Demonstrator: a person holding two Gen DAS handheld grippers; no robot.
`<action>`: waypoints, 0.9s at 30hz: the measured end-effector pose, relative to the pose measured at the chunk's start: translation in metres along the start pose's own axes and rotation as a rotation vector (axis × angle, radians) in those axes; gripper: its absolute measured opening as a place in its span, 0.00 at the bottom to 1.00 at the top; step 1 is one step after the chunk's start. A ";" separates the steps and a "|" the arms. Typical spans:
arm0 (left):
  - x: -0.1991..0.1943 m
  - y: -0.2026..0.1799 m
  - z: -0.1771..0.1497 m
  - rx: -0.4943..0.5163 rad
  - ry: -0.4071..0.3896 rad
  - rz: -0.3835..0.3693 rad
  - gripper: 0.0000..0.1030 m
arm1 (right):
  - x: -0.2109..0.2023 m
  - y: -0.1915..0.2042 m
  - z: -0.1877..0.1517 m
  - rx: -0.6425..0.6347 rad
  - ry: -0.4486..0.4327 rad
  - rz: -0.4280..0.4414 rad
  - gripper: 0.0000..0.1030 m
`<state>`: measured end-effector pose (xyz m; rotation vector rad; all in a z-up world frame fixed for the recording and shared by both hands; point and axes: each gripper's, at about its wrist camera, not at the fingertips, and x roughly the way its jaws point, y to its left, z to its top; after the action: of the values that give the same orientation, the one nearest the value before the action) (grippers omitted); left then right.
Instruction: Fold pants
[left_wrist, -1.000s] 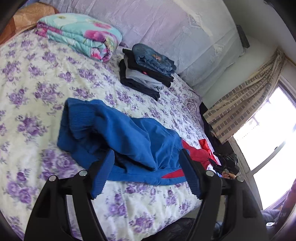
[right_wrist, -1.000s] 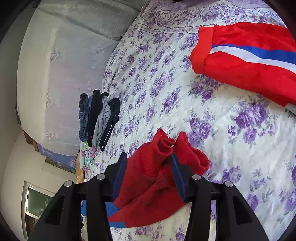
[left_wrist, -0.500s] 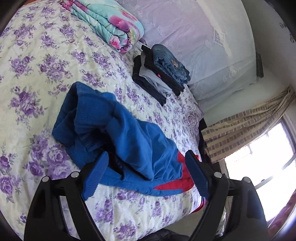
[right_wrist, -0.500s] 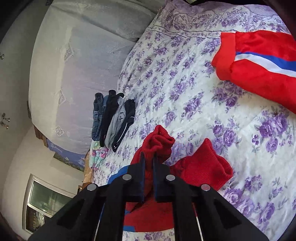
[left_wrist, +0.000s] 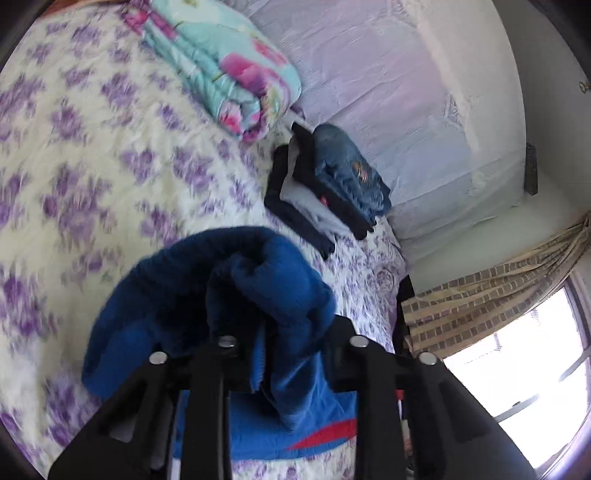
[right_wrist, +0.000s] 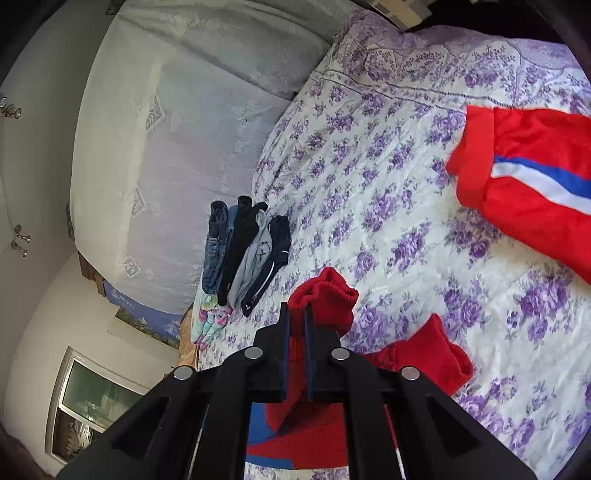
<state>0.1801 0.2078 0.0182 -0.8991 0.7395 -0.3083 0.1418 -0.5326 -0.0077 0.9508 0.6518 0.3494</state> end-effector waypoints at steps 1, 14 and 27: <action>0.002 -0.003 0.002 0.022 -0.005 0.017 0.15 | -0.004 0.005 0.003 -0.010 -0.010 0.007 0.06; 0.008 0.028 -0.047 -0.059 0.103 0.080 0.35 | -0.006 -0.033 -0.013 0.077 0.021 -0.044 0.07; -0.007 0.030 -0.042 -0.127 0.069 -0.052 0.06 | -0.019 -0.037 -0.015 0.081 0.009 -0.024 0.06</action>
<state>0.1441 0.2045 -0.0196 -1.0326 0.8074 -0.3426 0.1177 -0.5535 -0.0386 1.0188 0.6889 0.3079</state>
